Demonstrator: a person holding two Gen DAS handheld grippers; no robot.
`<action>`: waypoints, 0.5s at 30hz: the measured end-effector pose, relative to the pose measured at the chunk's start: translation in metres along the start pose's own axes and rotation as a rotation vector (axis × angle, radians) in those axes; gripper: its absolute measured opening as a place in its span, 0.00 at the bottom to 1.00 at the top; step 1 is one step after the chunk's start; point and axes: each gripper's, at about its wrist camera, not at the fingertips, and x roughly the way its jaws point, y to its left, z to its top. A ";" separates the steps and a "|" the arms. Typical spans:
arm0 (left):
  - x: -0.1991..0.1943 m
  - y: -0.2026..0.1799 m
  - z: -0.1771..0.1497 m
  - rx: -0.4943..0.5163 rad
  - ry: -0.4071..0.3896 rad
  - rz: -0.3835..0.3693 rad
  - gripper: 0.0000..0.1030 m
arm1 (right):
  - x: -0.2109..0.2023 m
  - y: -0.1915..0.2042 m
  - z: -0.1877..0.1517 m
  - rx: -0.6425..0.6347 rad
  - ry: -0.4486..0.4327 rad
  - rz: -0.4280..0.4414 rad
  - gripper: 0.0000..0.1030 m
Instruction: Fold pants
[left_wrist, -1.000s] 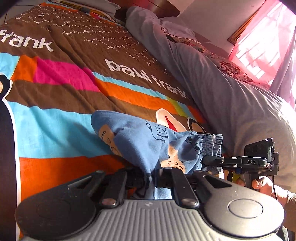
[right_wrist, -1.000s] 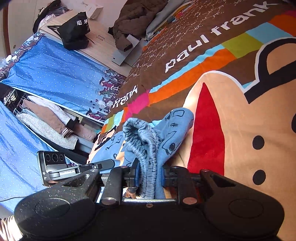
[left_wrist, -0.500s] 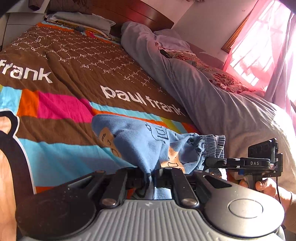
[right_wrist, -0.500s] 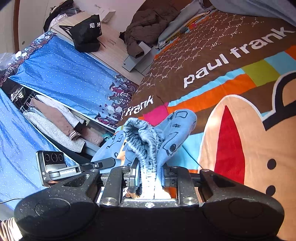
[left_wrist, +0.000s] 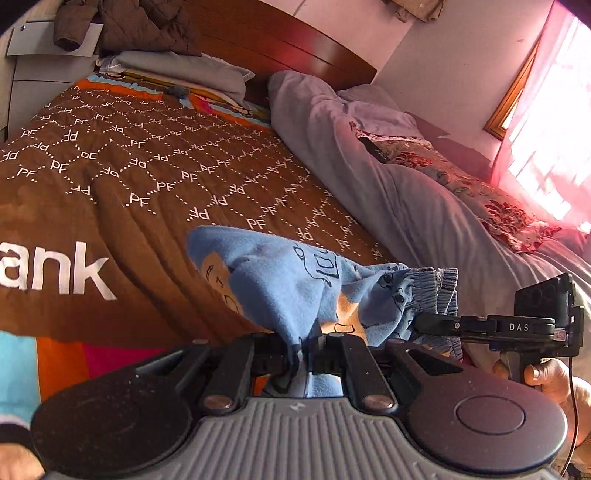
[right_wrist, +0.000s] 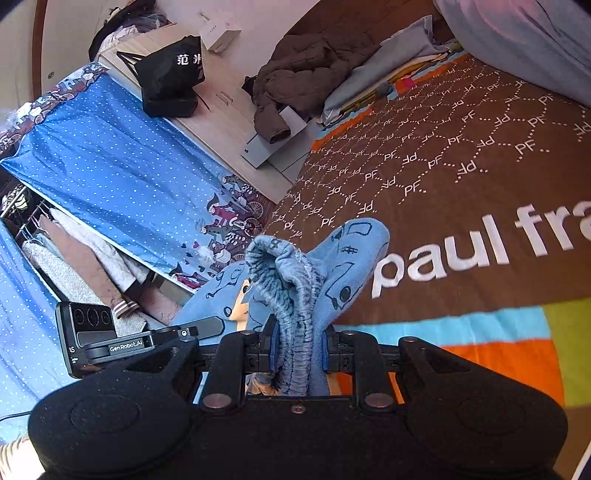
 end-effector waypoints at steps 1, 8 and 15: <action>0.014 0.007 0.006 -0.001 0.009 0.011 0.08 | 0.011 -0.007 0.008 -0.002 0.009 -0.010 0.21; 0.085 0.039 0.005 0.009 0.102 0.098 0.08 | 0.079 -0.061 0.027 0.011 0.105 -0.089 0.21; 0.094 0.057 -0.011 -0.005 0.129 0.140 0.25 | 0.090 -0.094 0.013 0.044 0.147 -0.127 0.29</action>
